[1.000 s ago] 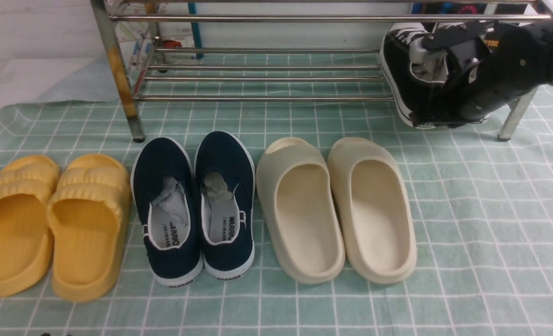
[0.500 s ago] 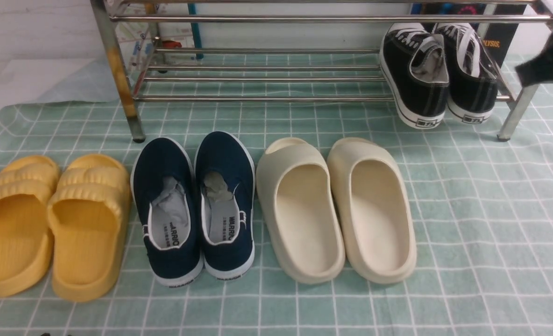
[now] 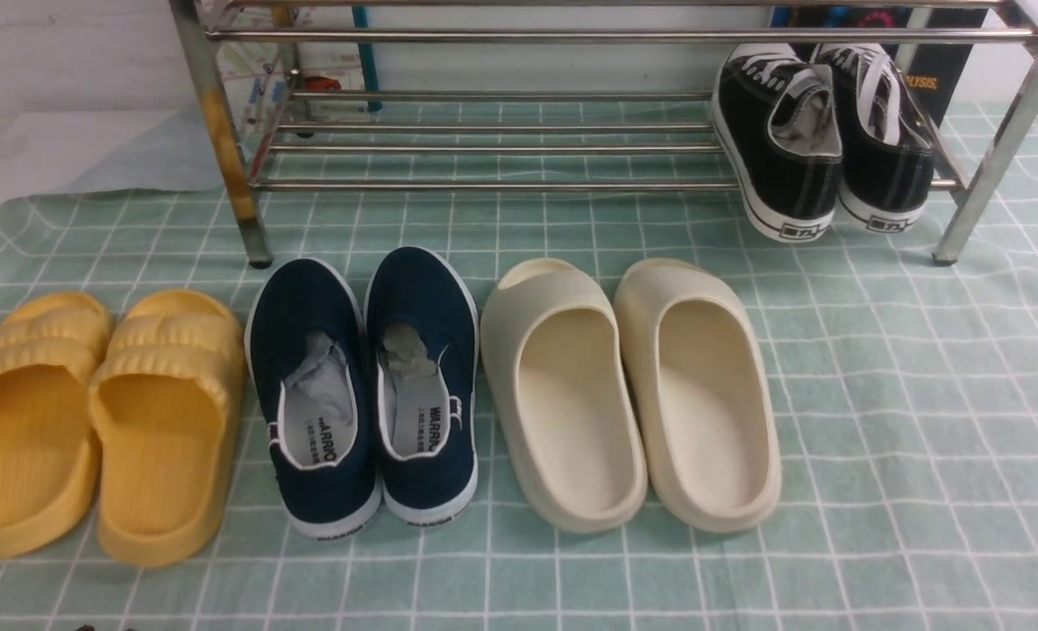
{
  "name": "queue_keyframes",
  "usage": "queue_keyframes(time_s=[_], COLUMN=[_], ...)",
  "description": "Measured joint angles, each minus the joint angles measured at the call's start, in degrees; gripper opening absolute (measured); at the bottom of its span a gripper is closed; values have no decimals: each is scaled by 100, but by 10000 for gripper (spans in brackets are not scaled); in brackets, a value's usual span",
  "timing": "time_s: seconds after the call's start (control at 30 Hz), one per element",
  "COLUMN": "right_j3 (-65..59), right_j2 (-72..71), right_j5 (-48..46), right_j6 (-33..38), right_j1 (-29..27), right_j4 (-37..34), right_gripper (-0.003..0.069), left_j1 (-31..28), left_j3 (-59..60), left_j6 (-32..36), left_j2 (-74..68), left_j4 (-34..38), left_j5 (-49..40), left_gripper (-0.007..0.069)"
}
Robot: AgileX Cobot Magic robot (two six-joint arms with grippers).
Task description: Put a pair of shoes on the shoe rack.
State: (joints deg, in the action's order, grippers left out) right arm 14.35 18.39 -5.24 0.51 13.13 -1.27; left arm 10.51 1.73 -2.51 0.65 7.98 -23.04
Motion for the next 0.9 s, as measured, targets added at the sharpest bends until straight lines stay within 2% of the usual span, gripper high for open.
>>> queue_keyframes(time_s=[0.17, 0.33, 0.53, 0.7, 0.77, 0.9], right_j3=[-933, -1502, -1580, -1584, -1584, -1584], right_j2=[-994, -1442, -1506, -1806, -1864, -1897], right_j5=[593, 659, -226, -711, -730, -890], right_j6=[0, 0, 0, 0, -7, -89], right_j1=[0, 0, 0, -83, -159, -618], right_j4=[-13, -13, 126, 798, 811, 293], right_gripper=[15, 18, 22, 27, 28, 29], left_j1=[0, 0, 0, 0, 0, 0], left_j3=[0, 0, 0, 0, 0, 0], left_j6=[0, 0, 0, 0, 0, 0], left_j2=[0, 0, 0, 0, 0, 0], left_j4=[0, 0, 0, 0, 0, 0], left_j5=[0, 0, 0, 0, 0, 2], left_gripper=[239, 239, 239, 239, 239, 239])
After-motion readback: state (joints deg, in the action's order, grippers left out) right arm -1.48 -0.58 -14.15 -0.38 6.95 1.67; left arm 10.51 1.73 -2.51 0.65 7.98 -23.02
